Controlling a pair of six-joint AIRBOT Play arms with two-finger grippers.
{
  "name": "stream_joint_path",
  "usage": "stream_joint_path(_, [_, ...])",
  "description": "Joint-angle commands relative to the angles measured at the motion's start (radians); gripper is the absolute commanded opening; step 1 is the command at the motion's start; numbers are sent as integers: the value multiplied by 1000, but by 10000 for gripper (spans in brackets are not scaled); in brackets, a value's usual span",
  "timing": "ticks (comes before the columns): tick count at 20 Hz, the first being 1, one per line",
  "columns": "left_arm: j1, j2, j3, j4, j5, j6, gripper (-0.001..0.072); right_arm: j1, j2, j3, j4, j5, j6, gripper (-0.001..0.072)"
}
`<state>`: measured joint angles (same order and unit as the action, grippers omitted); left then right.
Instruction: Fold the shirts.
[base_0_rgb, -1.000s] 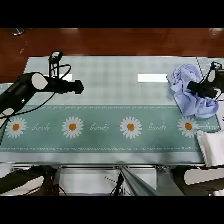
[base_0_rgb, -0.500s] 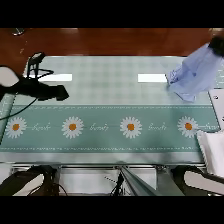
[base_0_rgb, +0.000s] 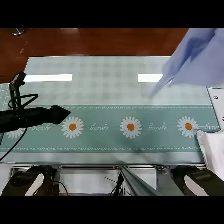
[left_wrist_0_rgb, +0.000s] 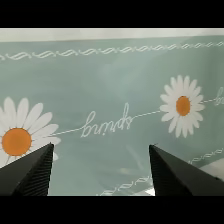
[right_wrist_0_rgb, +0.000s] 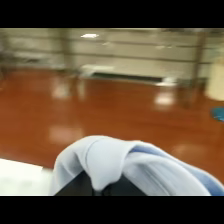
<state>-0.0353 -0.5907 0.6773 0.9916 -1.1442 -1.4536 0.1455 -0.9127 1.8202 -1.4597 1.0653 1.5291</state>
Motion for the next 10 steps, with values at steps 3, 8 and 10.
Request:
stream_joint_path(3, [2,32,-19,-27,78,6,703,244,27,-270,135,170,-2,23])
stream_joint_path(8, [2,30,-19,-27,77,5,703,433,-224,-649,377,-161,63,23])
stream_joint_path(10, [2,29,-19,-20,77,5,703,490,-381,-648,469,-228,64,34])
